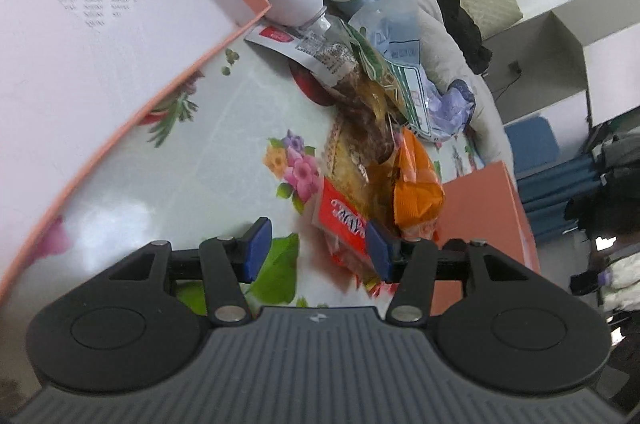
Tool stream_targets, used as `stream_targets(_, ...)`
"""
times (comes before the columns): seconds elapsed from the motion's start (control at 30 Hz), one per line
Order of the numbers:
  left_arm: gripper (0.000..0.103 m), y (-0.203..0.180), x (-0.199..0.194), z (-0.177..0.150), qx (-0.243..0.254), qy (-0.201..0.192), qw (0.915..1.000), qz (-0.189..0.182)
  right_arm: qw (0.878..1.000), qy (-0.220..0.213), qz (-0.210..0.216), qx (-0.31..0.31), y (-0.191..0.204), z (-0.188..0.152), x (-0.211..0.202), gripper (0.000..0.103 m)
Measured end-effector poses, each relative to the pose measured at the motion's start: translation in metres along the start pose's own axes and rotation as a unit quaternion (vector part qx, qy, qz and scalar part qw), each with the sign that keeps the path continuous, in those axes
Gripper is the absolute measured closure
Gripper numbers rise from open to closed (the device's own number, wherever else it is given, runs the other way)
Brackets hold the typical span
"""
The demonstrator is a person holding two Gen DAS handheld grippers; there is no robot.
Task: Organize snacks
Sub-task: 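Grasp the clear dried-meat bag with left tool while right tool grasps orange snack bag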
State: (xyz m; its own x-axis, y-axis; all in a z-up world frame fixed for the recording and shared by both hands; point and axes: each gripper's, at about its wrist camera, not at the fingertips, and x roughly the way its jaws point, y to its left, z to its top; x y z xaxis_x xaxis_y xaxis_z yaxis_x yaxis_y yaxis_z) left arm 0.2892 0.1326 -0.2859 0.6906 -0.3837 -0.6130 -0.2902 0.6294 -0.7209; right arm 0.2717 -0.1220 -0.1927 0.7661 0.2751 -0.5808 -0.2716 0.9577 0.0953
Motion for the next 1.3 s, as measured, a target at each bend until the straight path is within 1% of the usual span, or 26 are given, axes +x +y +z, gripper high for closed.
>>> stream_targets(0.1,0.050,0.001,0.011,0.004,-0.011,0.005,0.9998,-0.016,1.000,0.004,-0.008,0.008,-0.001,0.005,0.013,0.032)
stream_targets(0.23,0.058,-0.004,0.023,0.007,-0.008,0.008,0.9998,-0.019,1.000,0.012,-0.016,0.013,0.000,0.011,0.030,0.032)
stream_targets(0.3,0.065,-0.006,0.027,0.005,-0.004,0.009,0.9998,-0.015,0.999,0.015,-0.029,0.004,0.001,0.013,0.037,0.032)
stream_targets(0.37,0.080,-0.010,0.033,0.003,0.002,0.011,0.9999,-0.006,0.999,0.023,-0.042,-0.007,0.001,0.013,0.046,0.032)
stream_targets(0.43,0.084,-0.010,0.037,0.002,0.000,0.010,0.9999,-0.007,0.998,0.032,-0.046,-0.006,-0.001,0.013,0.054,0.033)
stream_targets(0.5,0.087,-0.009,0.037,0.001,0.001,0.004,1.0000,-0.008,0.998,0.040,-0.043,-0.009,-0.001,0.013,0.059,0.033)
stream_targets(0.53,0.088,-0.010,0.037,0.000,0.008,0.001,0.9999,-0.010,0.998,0.050,-0.042,-0.013,-0.001,0.012,0.061,0.038)
stream_targets(0.57,0.089,-0.011,0.035,-0.001,0.015,-0.002,0.9998,-0.011,0.998,0.056,-0.041,-0.015,0.000,0.012,0.062,0.046)
stream_targets(0.63,0.090,-0.015,0.032,-0.002,0.027,-0.005,0.9995,-0.014,0.997,0.055,-0.041,-0.028,0.005,0.011,0.060,0.053)
stream_targets(0.73,0.092,-0.019,0.026,-0.002,0.032,-0.010,0.9993,-0.018,0.997,0.051,-0.043,-0.039,0.009,0.012,0.053,0.057)
stream_targets(0.8,0.093,-0.022,0.020,-0.003,0.037,-0.013,0.9991,-0.018,0.997,0.048,-0.043,-0.044,0.011,0.011,0.046,0.064)
stream_targets(0.83,0.093,-0.024,0.016,-0.004,0.041,-0.015,0.9989,-0.017,0.997,0.050,-0.039,-0.045,0.011,0.011,0.043,0.099)
stream_targets(0.87,0.093,-0.025,0.012,-0.005,0.045,-0.017,0.9987,-0.016,0.997,0.049,-0.045,-0.044,0.011,0.011,0.039,0.096)
stream_targets(1.03,0.094,-0.028,-0.012,-0.016,0.058,-0.022,0.9981,-0.008,0.997,0.045,-0.033,-0.047,0.012,0.006,0.018,0.097)
stream_targets(1.3,0.094,-0.020,-0.055,-0.038,0.057,-0.025,0.9980,0.012,0.998,0.039,-0.018,-0.050,0.015,-0.010,-0.031,0.098)
